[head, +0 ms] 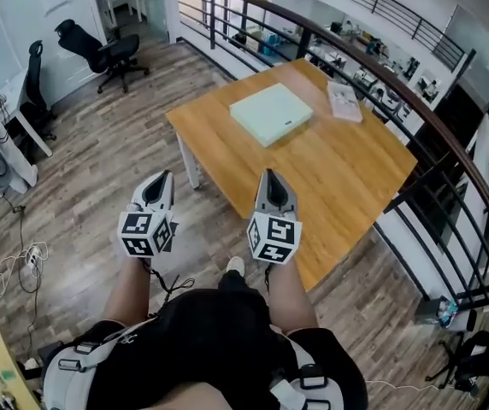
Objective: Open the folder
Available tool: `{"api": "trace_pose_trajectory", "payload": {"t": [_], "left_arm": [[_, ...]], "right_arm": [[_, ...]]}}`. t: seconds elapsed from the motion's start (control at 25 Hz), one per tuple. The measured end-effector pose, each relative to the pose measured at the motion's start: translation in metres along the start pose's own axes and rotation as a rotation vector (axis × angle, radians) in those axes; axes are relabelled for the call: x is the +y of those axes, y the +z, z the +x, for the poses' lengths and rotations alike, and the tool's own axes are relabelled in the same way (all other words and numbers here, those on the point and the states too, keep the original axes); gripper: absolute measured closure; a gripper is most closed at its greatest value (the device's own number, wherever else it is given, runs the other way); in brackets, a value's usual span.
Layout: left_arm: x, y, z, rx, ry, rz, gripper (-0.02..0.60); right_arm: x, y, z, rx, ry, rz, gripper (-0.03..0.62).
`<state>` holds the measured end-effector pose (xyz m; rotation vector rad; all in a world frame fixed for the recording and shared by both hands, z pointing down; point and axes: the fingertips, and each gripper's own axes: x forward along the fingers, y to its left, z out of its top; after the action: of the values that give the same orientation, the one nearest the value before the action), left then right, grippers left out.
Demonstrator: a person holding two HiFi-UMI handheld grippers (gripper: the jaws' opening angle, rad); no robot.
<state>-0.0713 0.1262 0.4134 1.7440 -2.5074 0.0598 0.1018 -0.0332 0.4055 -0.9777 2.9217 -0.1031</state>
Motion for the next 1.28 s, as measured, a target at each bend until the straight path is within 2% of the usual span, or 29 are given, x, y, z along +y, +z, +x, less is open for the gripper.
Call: {"api": "trace_pose_trajectory", "payload": {"t": [0.32, 0.72, 1.12, 1.28], "left_arm": [[0.001, 0.019, 0.121, 0.015, -0.024, 0.027, 0.580], [-0.024, 0.015, 0.235, 0.079, -0.090, 0.049, 0.580], [-0.033, 0.010, 0.305, 0.104, -0.191, 0.104, 0.580], [-0.026, 0.000, 0.347, 0.125, -0.281, 0.128, 0.580]], "right_arm": [[-0.070, 0.002, 0.092, 0.019, -0.049, 0.025, 0.595], [-0.162, -0.019, 0.152, 0.071, -0.132, 0.074, 0.595], [-0.187, -0.036, 0.175, 0.080, -0.217, 0.102, 0.595], [-0.194, -0.049, 0.192, 0.098, -0.297, 0.115, 0.595]]}}
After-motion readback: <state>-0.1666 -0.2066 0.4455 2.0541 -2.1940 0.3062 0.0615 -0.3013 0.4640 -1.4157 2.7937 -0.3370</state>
